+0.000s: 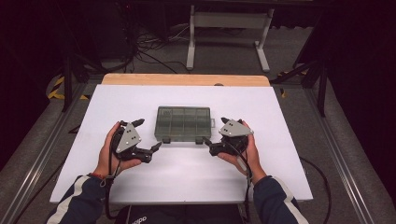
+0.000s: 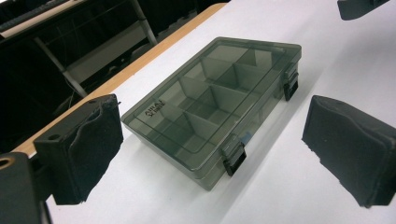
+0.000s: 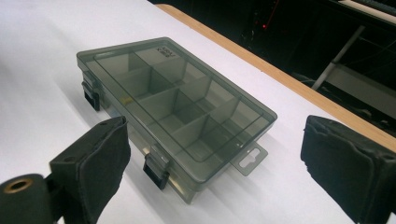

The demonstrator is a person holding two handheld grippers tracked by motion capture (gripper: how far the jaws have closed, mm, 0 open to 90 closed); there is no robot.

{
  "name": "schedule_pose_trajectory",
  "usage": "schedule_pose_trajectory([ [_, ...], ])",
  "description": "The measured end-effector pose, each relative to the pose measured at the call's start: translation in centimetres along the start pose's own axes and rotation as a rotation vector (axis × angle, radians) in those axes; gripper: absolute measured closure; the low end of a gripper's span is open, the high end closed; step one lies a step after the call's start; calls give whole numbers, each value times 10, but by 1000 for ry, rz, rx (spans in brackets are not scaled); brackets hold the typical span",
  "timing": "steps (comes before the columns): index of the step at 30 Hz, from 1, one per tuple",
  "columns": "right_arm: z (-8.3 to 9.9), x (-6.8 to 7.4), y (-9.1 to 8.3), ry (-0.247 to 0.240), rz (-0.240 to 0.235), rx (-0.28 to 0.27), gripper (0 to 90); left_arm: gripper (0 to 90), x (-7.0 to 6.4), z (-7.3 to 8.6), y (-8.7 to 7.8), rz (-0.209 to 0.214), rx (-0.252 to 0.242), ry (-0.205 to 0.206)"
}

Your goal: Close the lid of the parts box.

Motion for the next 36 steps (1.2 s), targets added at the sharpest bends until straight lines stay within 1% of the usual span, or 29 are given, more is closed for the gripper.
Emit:
schedule_pose_trajectory([
  [1, 1, 0, -1, -4, 3, 4, 88, 55, -1, 0, -1, 5, -3, -9],
  [3, 3, 1, -2, -11, 2, 8, 90, 55, -1, 0, -3, 4, -11, -14],
  [5, 4, 1, -2, -15, 0, 10, 90, 55, 0, 0, -5, 2, -11, -4],
  [10, 6, 2, -6, -18, 2, 3, 94, 53, -2, 2, -8, 7, -7, -7],
  [12, 7, 2, -8, -22, 6, -3, 96, 53, -2, 3, -10, 1, -7, 4],
  [18, 11, 3, -13, -25, 10, -4, 96, 53, -3, 6, -17, 7, -15, -8],
  [19, 12, 3, -14, -26, 11, -3, 96, 53, -2, 6, -18, 0, -15, 0],
  [20, 13, 3, -14, -25, 10, -1, 96, 55, -3, 7, -19, 1, -19, -4],
  [23, 16, 3, -16, -28, 13, 5, 98, 53, -4, 8, -23, 9, -18, 3],
  [27, 19, 3, -19, -26, 15, 4, 98, 52, -5, 13, -27, 14, -9, 11],
  [28, 20, 3, -20, -26, 17, 4, 99, 52, -5, 14, -28, 9, -7, 13],
  [29, 21, 3, -21, -24, 17, 5, 99, 52, -5, 15, -29, 10, -6, 6],
  [32, 25, 2, -24, -18, 18, 6, 100, 52, -5, 19, -33, 8, 0, 13],
  [35, 29, 1, -27, -17, 20, 7, 100, 52, -5, 23, -35, 10, 3, 6],
  [36, 30, 1, -28, -15, 21, 6, 101, 52, -4, 24, -36, 8, 3, 10],
])
Point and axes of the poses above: each handheld gripper's, and its own axes: y roughly forward along the jaws, z roughly out of its underside, x roughly to its left, the point moved 6 cm from there along y, roughly forward along the jaws, and after that the axes turned 13 degrees about x, right-handed, at the moved point
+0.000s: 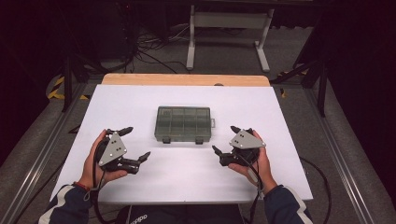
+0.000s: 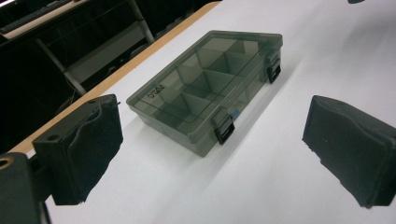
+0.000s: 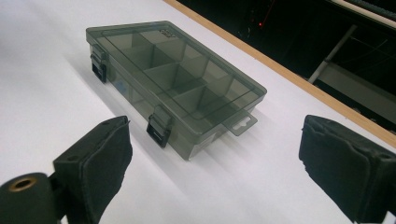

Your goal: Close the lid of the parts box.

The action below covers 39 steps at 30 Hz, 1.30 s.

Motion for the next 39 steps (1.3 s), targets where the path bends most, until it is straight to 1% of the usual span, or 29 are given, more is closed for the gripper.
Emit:
schedule_pose_trajectory([
  [1, 0, 0, 0, 0, 0, 0, 101, 52, 0, 0, 0, 0, 0, 0],
  [2, 1, 0, -1, 3, 1, -3, 102, 52, -1, 1, 0, 4, 0, -9],
  [7, 8, -1, -6, 2, 10, -1, 104, 52, -1, 6, -3, -3, 8, 5],
  [9, 10, -1, -7, 6, 10, -1, 104, 54, -1, 8, -4, -4, 14, -1],
  [10, 11, -1, -8, 4, 11, 0, 104, 54, -2, 9, -5, -6, 12, 8],
  [17, 19, -2, -12, 3, 18, 6, 104, 55, -4, 14, -8, -9, 23, 15],
  [18, 20, -2, -13, 5, 16, 6, 104, 55, -4, 16, -9, -12, 31, 25],
  [22, 24, -1, -16, 2, 18, 12, 103, 54, -5, 20, -10, -10, 39, 21],
  [25, 26, 0, -18, 0, 23, 15, 101, 54, -5, 22, -11, -11, 39, 26],
  [26, 26, 0, -18, 2, 20, 14, 101, 54, -6, 23, -12, -7, 39, 14],
  [29, 30, 1, -21, 5, 18, 18, 94, 54, -7, 26, -13, -4, 44, 25],
  [31, 32, 1, -22, 7, 19, 22, 86, 53, -8, 29, -13, 1, 55, 22],
  [33, 36, 1, -23, 10, 20, 30, 80, 52, -8, 32, -13, -2, 61, 28],
  [34, 37, 1, -23, 11, 20, 34, 77, 52, -8, 34, -14, 0, 64, 19],
  [35, 39, 1, -24, 13, 22, 36, 76, 52, -8, 35, -15, 2, 63, 21],
  [36, 41, 1, -24, 15, 21, 39, 76, 52, -9, 36, -15, 7, 65, 9],
  [37, 42, 1, -24, 15, 20, 41, 76, 51, -9, 38, -16, 2, 71, 16],
  [38, 42, 1, -24, 15, 20, 41, 76, 50, -9, 38, -16, 2, 71, 16],
  [39, 46, 1, -25, 18, 20, 47, 76, 50, -9, 40, -17, 5, 76, 11],
])
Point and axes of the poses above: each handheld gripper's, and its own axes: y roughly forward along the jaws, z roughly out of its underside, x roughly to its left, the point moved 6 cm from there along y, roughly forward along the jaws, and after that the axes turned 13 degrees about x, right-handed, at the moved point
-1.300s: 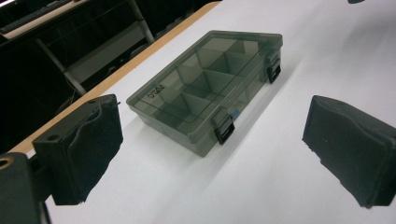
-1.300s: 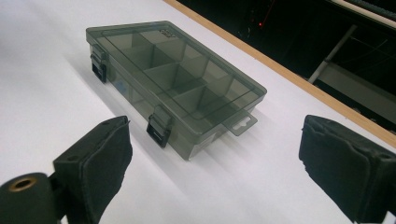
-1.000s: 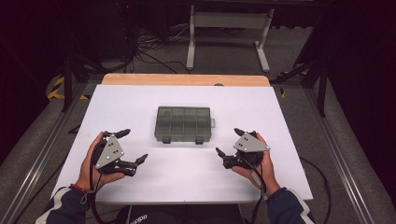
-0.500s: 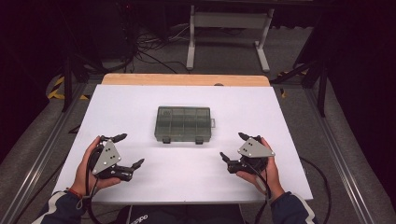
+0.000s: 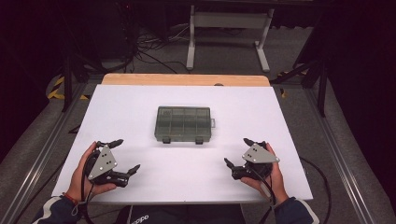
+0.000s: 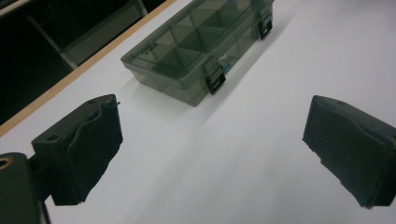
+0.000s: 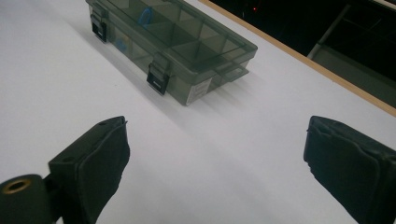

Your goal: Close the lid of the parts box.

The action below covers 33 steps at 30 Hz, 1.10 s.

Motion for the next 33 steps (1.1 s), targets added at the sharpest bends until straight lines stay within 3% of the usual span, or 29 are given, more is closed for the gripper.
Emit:
schedule_pose_trajectory([
  [7, 8, 2, 1, 3, -3, 18, 75, 47, -4, 11, -2, 11, 28, -1],
  [16, 9, 10, 5, -16, -22, 25, 71, 46, -6, 12, 0, 20, 35, -13],
  [33, 6, 8, 3, -3, -15, 8, 70, 48, -5, 14, 1, 8, 48, -5],
])
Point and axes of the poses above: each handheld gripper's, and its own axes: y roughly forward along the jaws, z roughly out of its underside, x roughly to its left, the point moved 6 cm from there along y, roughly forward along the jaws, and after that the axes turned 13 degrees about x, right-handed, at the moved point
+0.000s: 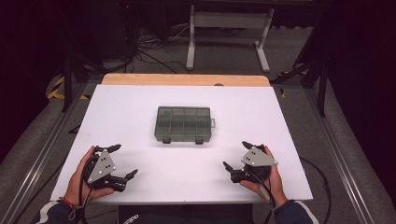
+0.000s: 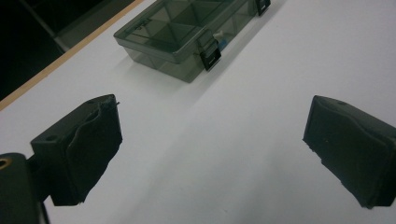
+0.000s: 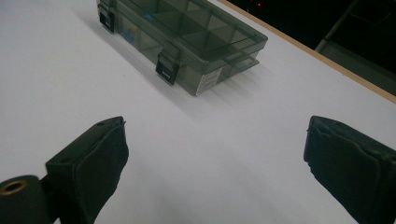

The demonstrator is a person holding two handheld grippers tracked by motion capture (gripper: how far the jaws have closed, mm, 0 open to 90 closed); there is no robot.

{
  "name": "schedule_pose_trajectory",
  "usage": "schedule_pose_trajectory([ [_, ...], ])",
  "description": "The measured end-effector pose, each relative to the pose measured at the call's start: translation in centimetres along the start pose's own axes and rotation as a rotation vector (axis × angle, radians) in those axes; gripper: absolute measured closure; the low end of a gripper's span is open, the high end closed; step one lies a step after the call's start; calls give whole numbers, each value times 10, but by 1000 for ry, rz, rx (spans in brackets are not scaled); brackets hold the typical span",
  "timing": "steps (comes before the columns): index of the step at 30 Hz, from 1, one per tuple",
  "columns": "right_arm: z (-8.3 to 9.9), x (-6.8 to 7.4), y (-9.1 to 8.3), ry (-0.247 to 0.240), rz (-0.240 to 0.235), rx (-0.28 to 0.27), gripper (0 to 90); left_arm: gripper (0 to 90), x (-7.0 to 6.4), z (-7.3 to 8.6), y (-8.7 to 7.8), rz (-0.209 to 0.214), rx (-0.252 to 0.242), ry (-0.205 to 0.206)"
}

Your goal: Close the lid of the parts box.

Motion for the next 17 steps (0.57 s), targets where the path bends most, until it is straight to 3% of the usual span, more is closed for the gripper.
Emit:
schedule_pose_trajectory([
  [17, 8, -4, 7, 17, 11, 43, 70, 49, 0, 0, 7, -8, 33, 20],
])
Point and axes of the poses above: each handheld gripper's, and its own axes: y roughly forward along the jaws, z roughly out of its underside, x roughly to its left, the point moved 6 cm from there along y, roughly forward along the jaws, and after that the axes turned 13 degrees about x, right-handed, at the moved point
